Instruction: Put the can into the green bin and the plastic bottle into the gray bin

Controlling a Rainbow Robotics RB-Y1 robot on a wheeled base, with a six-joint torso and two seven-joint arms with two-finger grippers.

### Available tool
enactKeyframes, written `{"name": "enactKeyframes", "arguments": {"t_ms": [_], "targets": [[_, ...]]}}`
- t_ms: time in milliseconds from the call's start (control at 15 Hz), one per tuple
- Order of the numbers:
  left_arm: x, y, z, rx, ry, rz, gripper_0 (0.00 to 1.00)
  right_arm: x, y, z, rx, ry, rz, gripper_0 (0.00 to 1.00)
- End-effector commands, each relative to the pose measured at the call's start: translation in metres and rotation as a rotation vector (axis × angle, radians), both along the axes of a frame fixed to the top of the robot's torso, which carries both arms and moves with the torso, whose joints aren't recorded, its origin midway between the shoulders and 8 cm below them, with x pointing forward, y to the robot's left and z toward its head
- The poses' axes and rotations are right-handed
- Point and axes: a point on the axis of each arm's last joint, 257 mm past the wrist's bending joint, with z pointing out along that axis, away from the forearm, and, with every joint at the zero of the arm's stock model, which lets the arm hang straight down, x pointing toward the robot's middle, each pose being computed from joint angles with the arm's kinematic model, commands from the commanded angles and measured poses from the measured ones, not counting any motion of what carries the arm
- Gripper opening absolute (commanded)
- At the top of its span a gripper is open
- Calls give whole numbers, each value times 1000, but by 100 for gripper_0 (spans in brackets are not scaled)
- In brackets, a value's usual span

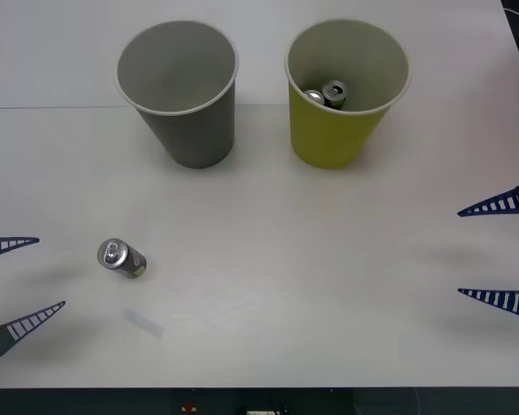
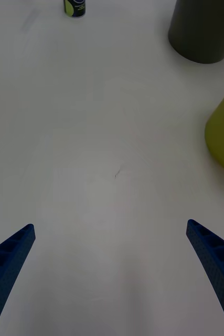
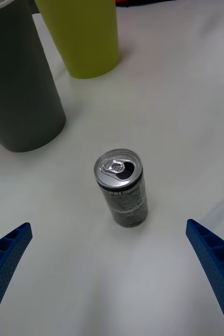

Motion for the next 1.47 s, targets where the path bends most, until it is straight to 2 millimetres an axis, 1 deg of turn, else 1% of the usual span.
{"name": "enactKeyframes", "arguments": {"t_ms": [67, 200, 333, 400, 533, 867, 1133, 1333, 1467], "targets": [[6, 8, -17, -56, -6, 46, 100, 0, 0, 0, 0, 0, 0, 100], [10, 7, -29, -99, -3, 77, 100, 0, 0, 0, 0, 0, 0, 100], [16, 2, -37, -167, 18, 101, 100, 0, 0, 0, 0, 0, 0, 100], [20, -7, -41, -207, 36, 100, 100, 0, 0, 0, 0, 0, 0, 100], [28, -22, -43, -245, 49, 91, 100, 0, 0, 0, 0, 0, 0, 100], [44, -43, -57, -299, 98, 125, 100, 0, 0, 0, 0, 0, 0, 100], [55, -67, -63, -350, 116, 119, 100, 0, 0, 0, 0, 0, 0, 100], [70, -79, -67, -377, 113, 126, 100, 0, 0, 0, 0, 0, 0, 100], [71, -89, -68, -393, 119, 116, 100, 0, 0, 0, 0, 0, 0, 100]]}}
